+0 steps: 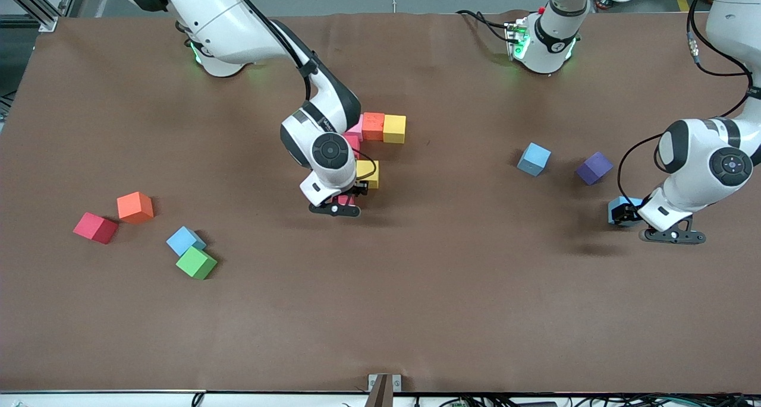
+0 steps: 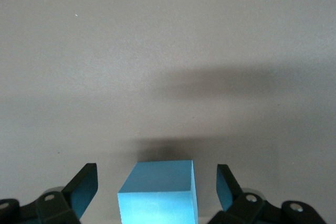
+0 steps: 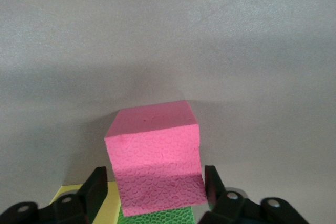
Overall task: Arrange 11 blocks into digit 3
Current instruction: 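Lower pink below green with the right gripper while the left gripper grasps blue, then release pink and reach the green cube with the right gripper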
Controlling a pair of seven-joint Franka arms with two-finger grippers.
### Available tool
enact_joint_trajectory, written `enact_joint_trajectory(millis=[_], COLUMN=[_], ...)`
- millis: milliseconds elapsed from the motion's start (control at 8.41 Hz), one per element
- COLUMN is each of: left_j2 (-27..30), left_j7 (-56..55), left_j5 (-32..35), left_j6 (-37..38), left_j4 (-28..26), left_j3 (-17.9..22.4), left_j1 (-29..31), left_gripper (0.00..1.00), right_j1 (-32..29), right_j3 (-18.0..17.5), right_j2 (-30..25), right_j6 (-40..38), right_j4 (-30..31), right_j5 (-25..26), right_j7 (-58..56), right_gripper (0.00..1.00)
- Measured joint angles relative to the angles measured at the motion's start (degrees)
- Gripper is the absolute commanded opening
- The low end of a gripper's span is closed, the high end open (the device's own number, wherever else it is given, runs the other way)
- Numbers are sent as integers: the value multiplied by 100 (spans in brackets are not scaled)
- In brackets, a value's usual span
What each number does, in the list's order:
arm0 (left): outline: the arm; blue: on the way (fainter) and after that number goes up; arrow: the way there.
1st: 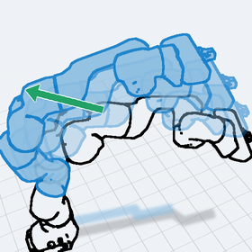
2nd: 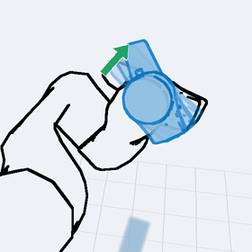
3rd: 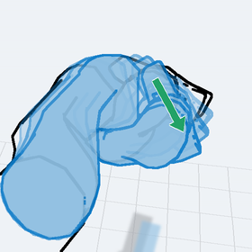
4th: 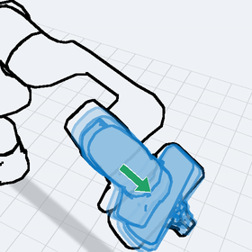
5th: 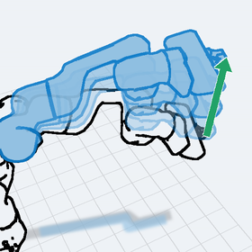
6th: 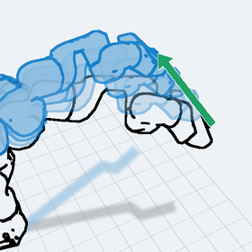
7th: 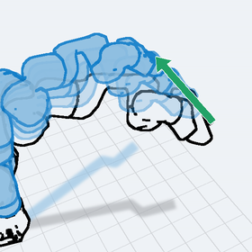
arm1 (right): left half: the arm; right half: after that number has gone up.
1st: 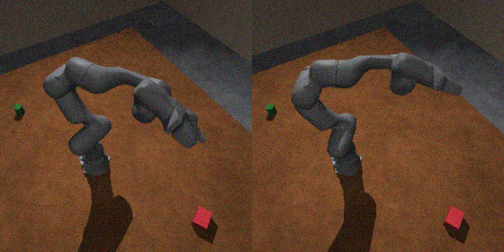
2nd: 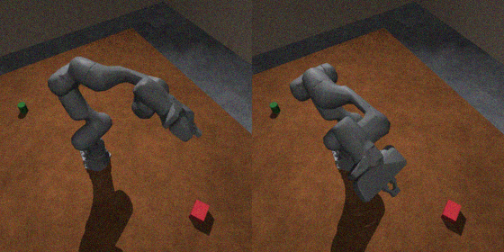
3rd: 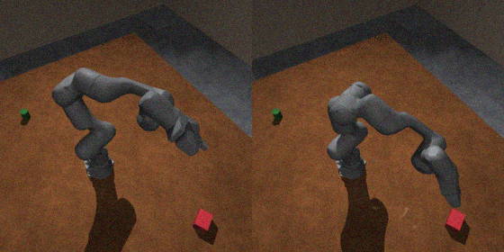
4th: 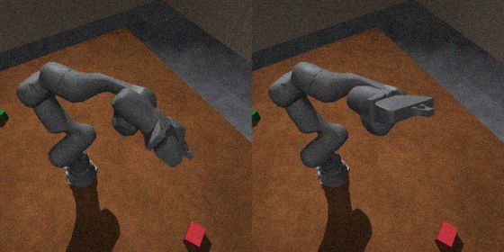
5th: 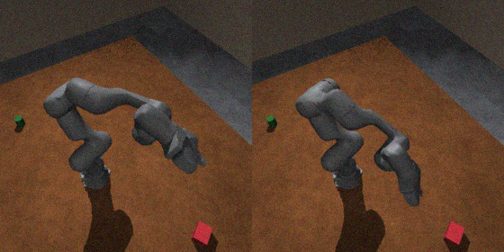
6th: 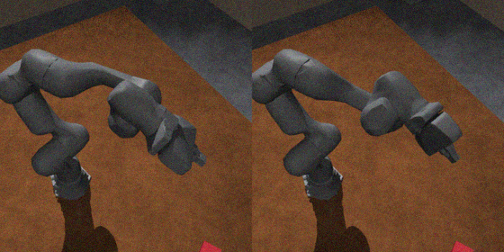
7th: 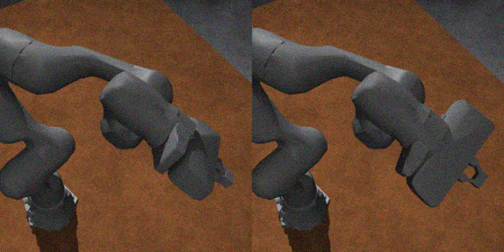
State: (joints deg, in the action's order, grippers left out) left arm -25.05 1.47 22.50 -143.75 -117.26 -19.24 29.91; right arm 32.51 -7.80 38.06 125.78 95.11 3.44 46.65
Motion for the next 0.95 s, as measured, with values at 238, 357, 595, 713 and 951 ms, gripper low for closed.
enact_joint_trajectory(millis=[238, 357, 595, 713, 951], left_j2=[73, 70, 59, 25, -68], left_j7=[-69, -69, -69, -69, -76], left_j5=[0, 0, 0, 0, 0], left_j6=[9, -9, -218, -359, -503], left_j4=[-125, -237, -423, -499, -535], left_j3=[-37, -37, -37, -37, -36], left_j1=[2, 37, 187, 278, 409], left_gripper=[100, 100, 100, 100, 99], right_j1=[-2, -15, -139, -274, -672], right_j3=[21, 51, 89, 99, 117], right_j2=[0, -3, -37, -86, -337], right_j6=[-79, -302, -656, -686, -852], right_j4=[-82, -291, -761, -874, -924], right_j5=[1, 1, 1, 1, 2], right_j7=[6, 9, 17, 17, 16], right_gripper=[100, 100, 100, 100, 100])
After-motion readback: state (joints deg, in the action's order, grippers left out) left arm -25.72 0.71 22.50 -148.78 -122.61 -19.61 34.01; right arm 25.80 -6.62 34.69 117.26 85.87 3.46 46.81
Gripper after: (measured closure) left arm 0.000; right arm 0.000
